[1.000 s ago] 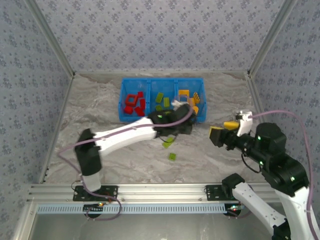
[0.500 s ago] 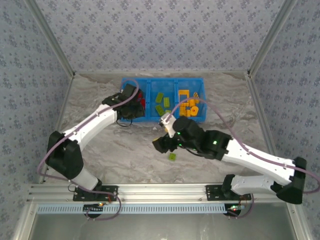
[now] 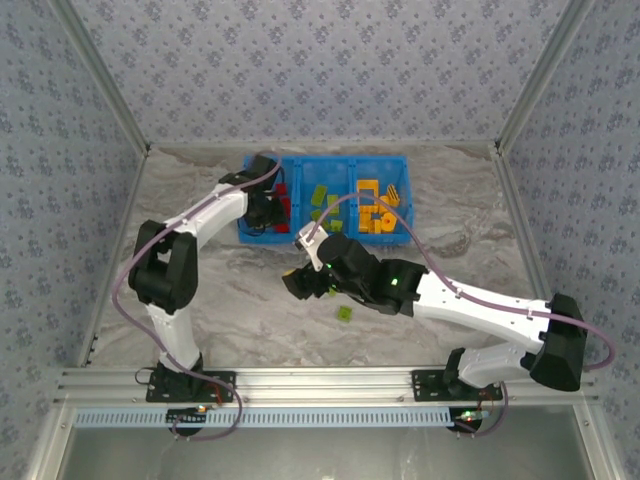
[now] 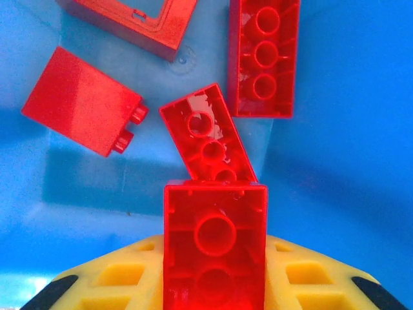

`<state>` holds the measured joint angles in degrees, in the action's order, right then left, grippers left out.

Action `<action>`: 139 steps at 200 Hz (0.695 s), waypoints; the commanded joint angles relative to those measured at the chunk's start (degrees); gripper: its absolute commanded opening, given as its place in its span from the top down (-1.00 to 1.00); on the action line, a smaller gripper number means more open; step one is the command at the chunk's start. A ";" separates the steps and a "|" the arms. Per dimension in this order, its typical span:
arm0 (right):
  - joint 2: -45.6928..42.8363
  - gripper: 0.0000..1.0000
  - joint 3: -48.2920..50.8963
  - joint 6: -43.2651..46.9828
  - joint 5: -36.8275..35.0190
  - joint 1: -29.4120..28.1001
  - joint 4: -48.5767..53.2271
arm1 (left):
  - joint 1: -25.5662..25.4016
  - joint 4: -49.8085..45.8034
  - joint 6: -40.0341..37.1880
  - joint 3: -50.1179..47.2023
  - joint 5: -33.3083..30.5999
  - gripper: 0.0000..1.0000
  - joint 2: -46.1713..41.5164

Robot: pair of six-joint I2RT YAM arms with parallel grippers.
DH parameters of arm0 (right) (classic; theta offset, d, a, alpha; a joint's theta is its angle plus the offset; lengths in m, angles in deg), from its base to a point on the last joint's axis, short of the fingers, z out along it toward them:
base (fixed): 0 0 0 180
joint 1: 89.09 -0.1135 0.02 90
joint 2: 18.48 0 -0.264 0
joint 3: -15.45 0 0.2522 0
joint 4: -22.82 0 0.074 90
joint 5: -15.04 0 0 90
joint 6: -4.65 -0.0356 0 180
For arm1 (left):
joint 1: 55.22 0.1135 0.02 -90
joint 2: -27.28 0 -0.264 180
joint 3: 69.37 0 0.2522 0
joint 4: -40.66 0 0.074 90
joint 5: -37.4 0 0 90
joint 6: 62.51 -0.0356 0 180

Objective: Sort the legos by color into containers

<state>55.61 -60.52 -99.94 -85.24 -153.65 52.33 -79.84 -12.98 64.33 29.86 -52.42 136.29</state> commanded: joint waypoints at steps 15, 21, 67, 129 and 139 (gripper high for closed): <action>-0.15 -0.54 -0.92 -1.71 -1.67 -0.57 -1.48 | 1.06 -4.07 -1.08 2.09 -4.70 0.40 1.90; -0.08 -0.55 -0.73 -1.80 -1.63 -0.57 -1.36 | 1.14 -4.07 -1.11 2.07 -4.84 0.40 2.12; 0.56 -0.56 -0.83 -2.11 -2.23 -0.57 -0.60 | 1.37 -4.72 -1.51 2.72 -4.19 0.13 2.70; 0.65 -0.59 -1.33 -2.17 -3.67 -0.42 0.00 | 0.63 -7.11 -1.29 3.90 -5.13 -0.09 -3.49; 0.53 -0.59 -1.33 -2.20 -4.49 -0.30 0.25 | 0.42 -7.48 -1.14 3.84 -5.75 -0.07 -5.56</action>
<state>55.89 -60.50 -101.19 -87.21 -153.87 51.74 -78.84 -17.55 63.30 31.34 -56.39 137.12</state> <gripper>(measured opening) 0.793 0.543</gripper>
